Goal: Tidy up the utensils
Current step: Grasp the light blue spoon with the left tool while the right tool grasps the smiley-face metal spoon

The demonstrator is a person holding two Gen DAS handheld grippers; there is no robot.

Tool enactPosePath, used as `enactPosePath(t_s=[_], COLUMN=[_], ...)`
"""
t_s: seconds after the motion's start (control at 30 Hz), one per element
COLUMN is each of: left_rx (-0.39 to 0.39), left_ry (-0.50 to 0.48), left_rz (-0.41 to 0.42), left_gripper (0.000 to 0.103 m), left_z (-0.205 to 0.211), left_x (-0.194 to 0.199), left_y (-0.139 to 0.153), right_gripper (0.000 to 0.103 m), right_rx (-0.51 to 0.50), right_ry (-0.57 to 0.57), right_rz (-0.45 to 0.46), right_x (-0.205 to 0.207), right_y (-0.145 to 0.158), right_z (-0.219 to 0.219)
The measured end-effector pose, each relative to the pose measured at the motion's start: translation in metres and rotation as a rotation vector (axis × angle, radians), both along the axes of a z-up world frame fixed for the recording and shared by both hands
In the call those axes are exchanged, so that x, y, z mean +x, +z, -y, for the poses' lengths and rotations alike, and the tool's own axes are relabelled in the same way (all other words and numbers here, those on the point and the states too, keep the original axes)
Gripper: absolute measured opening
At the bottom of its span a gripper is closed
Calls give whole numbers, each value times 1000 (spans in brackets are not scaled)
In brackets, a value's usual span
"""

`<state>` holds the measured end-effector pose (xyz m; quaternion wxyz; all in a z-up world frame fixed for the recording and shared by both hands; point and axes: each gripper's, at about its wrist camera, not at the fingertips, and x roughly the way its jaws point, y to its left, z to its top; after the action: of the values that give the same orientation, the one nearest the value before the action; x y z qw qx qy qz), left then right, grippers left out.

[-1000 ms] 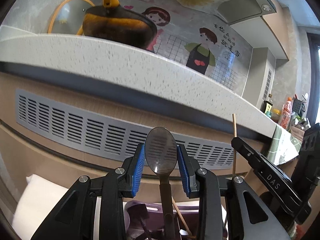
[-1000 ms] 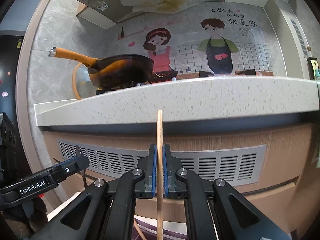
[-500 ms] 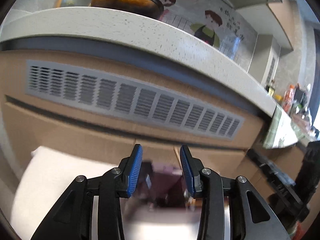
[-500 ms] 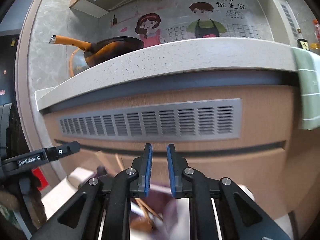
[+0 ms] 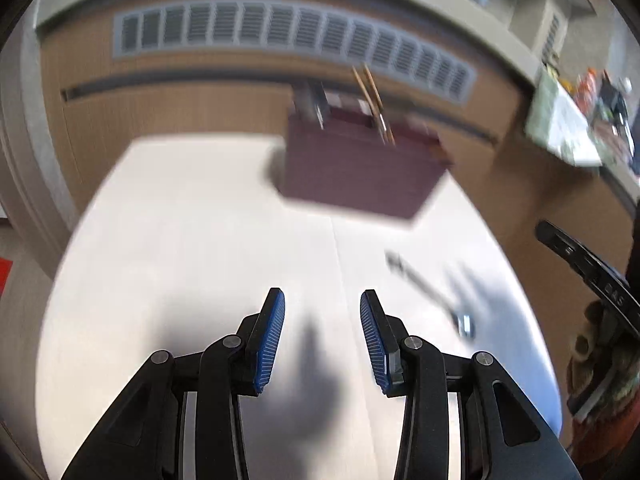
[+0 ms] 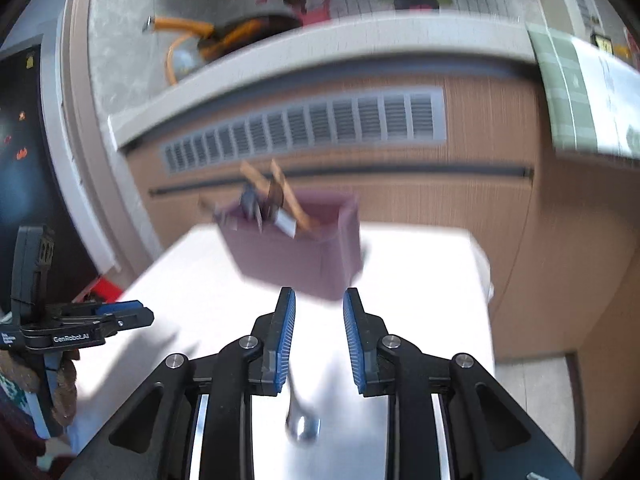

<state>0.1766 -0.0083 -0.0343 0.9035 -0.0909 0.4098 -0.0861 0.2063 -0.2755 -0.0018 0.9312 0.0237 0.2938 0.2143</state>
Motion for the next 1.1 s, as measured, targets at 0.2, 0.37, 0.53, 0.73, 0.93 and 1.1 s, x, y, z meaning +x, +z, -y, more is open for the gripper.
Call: enactPosePath(t_s=[0.2,0.37,0.53,0.73,0.93,1.1], left_rx=[7,26,23,-14,-34,-52], left_ry=[-42,-53,-45,-10,33,-32], left_rz=[-86,-92,-99,-117,-109,-155], left_gripper=[40,40,40,40,40,40], left_z=[19,28,25,12,-4,12], left_x=[-24,-26,-28,-26,-30,-29], left_y=[-26,-24,-23,-25,-21,-31], right_gripper=[23,23,23,25,25,26], right_rx=[-61,-109,-161,-65,-122,-265], right_ry=[13,16,33,173,322,179], right_rz=[-152,-212,-265,-338,-270,-162], right_x=[-29,-38,-49,-66,-73,-28], right_y=[-50,-72,-87,-86,-75,-70], right_z=[0,-1,-3,-25,-55,-53])
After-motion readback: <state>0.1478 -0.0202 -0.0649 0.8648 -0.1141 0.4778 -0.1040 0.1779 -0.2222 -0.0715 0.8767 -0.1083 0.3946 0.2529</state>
